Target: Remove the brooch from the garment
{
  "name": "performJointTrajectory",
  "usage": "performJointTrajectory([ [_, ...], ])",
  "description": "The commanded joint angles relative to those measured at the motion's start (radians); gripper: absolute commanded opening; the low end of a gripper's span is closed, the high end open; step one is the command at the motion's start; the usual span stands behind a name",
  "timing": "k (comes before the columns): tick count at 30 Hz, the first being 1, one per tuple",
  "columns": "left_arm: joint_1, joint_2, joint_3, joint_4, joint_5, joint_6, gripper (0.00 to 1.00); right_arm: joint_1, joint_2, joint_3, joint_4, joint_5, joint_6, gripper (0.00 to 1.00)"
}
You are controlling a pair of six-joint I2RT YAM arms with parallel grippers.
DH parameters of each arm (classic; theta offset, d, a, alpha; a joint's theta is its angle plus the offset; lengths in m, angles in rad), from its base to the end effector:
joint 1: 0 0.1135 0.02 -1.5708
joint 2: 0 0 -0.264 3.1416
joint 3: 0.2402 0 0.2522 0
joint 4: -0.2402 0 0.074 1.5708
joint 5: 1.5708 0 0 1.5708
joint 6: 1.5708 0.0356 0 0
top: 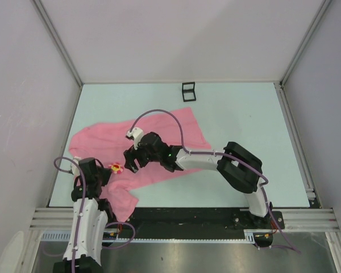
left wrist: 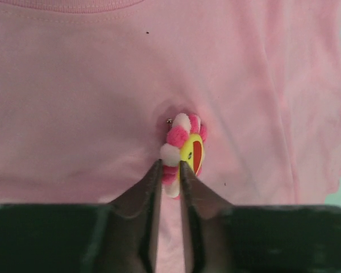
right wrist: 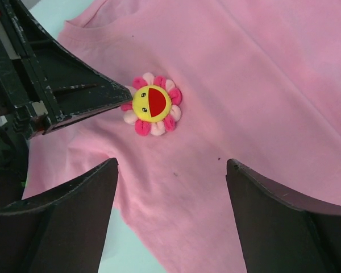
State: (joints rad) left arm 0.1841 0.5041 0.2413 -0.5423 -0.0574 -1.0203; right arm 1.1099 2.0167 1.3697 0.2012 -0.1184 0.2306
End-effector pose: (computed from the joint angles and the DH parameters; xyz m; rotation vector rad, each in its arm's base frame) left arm 0.1145 0.0234 0.1563 -1.3820 1.9616 -0.3294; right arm 0.2027 0.4176 0.2047 -0.9878 1.9115 0.9419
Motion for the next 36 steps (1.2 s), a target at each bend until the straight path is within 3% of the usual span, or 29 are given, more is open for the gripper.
performJointTrajectory([
  [1, 0.011, 0.02, 0.047, 0.015, 0.011, 0.038, 0.09, 0.027, 0.039, 0.074, -0.022, 0.025, -0.078, 0.82],
  [3, 0.009, 0.04, 0.062, -0.004, 0.008, 0.051, 0.0, 0.05, 0.047, 0.088, -0.028, 0.048, -0.118, 0.82],
  [12, 0.011, 0.218, 0.159, -0.036, 0.025, 0.115, 0.0, 0.097, 0.105, 0.138, -0.005, 0.053, -0.228, 0.72],
  [21, 0.011, 0.212, 0.171, -0.016, 0.097, 0.144, 0.0, 0.11, 0.211, 0.239, -0.025, 0.037, -0.228, 0.61],
  [36, 0.011, 0.194, 0.188, -0.038, 0.125, 0.146, 0.0, 0.137, 0.249, 0.227, 0.075, 0.102, -0.255, 0.57],
])
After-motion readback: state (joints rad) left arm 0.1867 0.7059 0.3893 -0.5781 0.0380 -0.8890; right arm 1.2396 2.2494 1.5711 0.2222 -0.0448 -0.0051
